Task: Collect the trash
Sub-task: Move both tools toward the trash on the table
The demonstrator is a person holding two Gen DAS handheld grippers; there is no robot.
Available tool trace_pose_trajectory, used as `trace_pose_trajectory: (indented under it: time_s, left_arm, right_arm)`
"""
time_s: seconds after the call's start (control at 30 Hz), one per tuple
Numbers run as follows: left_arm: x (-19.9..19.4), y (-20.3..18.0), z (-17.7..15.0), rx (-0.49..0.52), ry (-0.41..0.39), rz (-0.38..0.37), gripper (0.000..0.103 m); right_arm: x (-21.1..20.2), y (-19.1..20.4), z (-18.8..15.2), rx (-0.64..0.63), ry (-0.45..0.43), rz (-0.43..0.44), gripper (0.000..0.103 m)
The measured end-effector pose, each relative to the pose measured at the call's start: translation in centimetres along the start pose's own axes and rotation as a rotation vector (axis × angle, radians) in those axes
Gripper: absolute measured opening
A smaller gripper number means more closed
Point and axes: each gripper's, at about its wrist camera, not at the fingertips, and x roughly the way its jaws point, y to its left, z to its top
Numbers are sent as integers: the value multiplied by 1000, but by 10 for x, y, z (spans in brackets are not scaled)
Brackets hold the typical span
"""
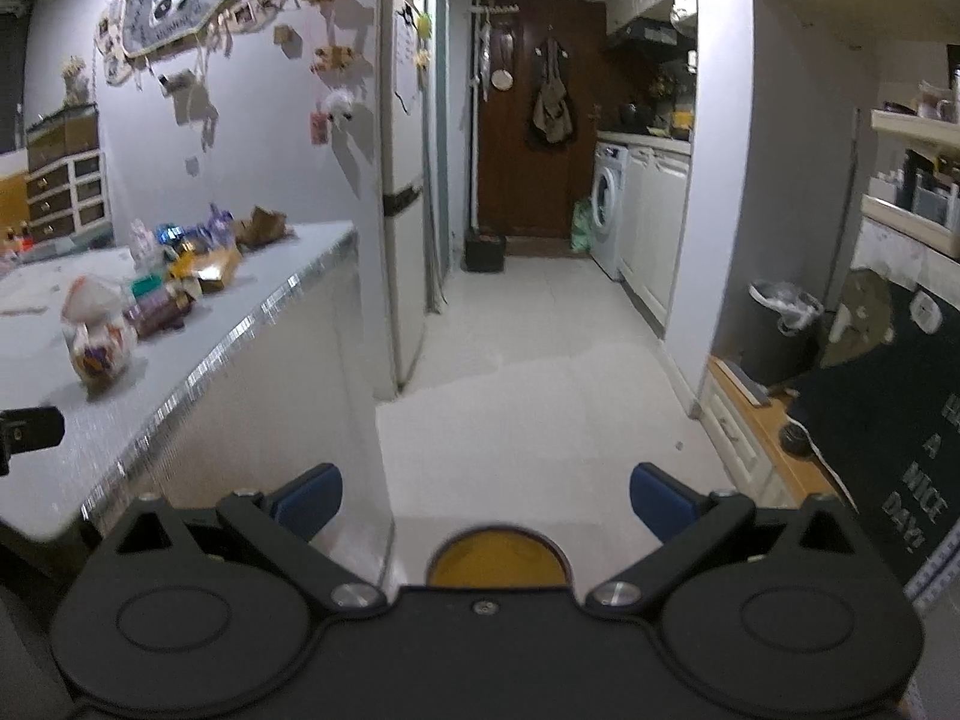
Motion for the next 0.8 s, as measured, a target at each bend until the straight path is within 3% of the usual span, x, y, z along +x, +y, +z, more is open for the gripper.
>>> trace_pose_trajectory:
  time_s: [0.2,0.43,0.63,0.8]
  left_arm:
    - [14,23,16,-19,-24,44,103]
    - [50,45,31,-10,7,85,103]
    - [91,52,35,9,72,45,103]
    - [123,46,37,62,129,62,103]
  right_arm:
    - [21,23,29,-29,-74,82,103]
    - [57,51,65,-54,-142,198,103]
    - [104,78,93,-72,-182,395,103]
    - [156,96,114,-34,-175,578,103]
